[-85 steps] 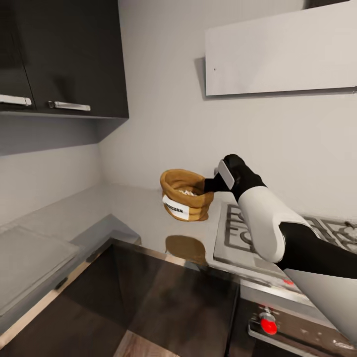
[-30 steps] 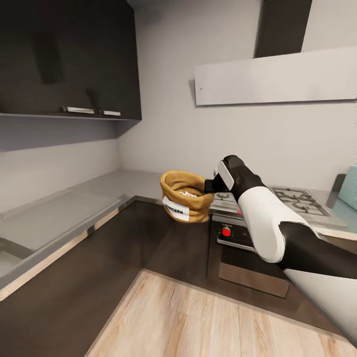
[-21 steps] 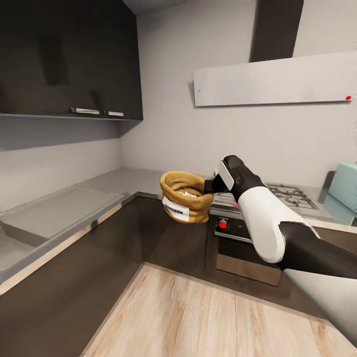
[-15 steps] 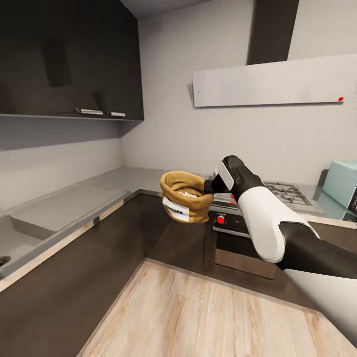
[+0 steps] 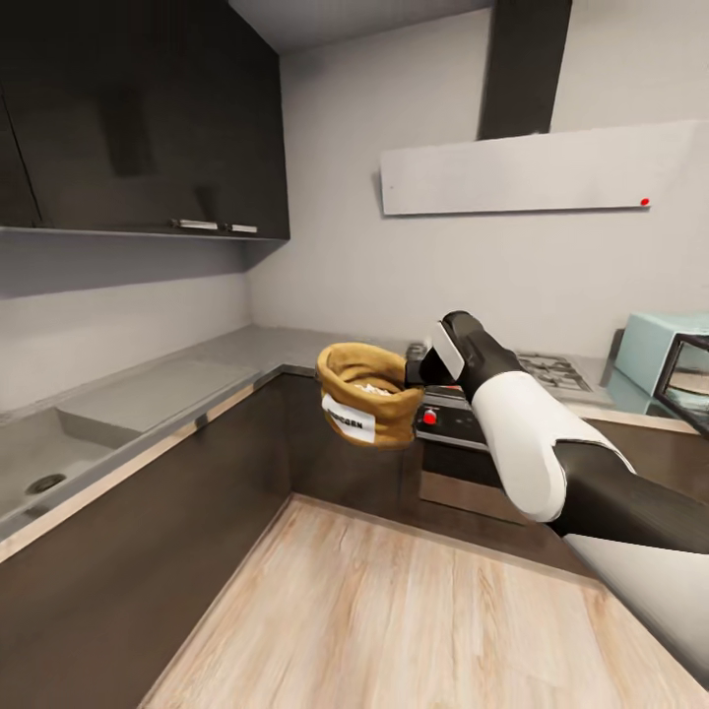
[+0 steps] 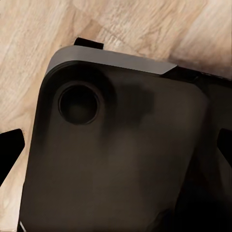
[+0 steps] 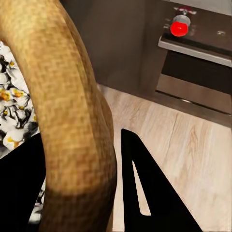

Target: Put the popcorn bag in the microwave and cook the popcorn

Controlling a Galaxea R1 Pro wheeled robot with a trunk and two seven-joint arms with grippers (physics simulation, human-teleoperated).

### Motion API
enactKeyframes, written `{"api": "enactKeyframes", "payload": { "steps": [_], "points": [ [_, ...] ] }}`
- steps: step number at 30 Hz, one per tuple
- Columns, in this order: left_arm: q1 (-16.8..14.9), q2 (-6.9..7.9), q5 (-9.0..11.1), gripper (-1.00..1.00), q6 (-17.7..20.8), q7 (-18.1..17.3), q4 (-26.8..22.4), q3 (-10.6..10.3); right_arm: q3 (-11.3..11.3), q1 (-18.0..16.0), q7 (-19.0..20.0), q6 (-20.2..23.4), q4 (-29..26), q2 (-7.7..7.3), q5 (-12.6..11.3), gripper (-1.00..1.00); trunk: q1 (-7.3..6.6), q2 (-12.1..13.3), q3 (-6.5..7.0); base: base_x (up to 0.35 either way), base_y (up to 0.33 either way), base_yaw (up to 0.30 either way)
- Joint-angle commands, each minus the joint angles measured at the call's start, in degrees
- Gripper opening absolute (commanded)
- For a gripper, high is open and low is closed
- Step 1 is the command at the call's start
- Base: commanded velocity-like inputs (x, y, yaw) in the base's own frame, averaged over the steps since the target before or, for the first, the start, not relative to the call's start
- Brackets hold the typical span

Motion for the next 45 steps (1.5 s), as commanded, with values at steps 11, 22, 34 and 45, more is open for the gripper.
{"api": "enactKeyframes", "payload": {
  "steps": [11,22,34,45],
  "points": [
    [-0.01,0.01,0.26,1.0,-0.07,0.02,-0.03,0.03,-0.46,-0.04,0.0,-0.53,10.36,-0.65,-0.02,-1.0,-0.04,-0.04,-0.06,-0.112,0.0,0.0],
    [-0.01,0.01,0.28,1.0,-0.07,0.04,-0.03,0.06,-0.47,0.8,-0.48,-1.86,10.41,-3.22,-0.1,-1.0,-0.04,-0.04,0.0,0.0,0.0,-0.073],
    [-0.01,0.01,0.35,1.0,-0.07,0.04,-0.03,0.02,-0.55,7.6,-0.18,-2.23,10.32,-4.65,0.18,-1.0,-0.04,-0.04,0.24,0.0,0.0,-0.276],
    [-0.01,0.02,0.35,1.0,-0.07,0.03,-0.1,0.02,-0.55,8.58,0.23,-4.1,10.36,-5.28,-0.06,-1.0,-0.04,-0.04,0.46,0.0,0.0,-0.279]
  ]
}}
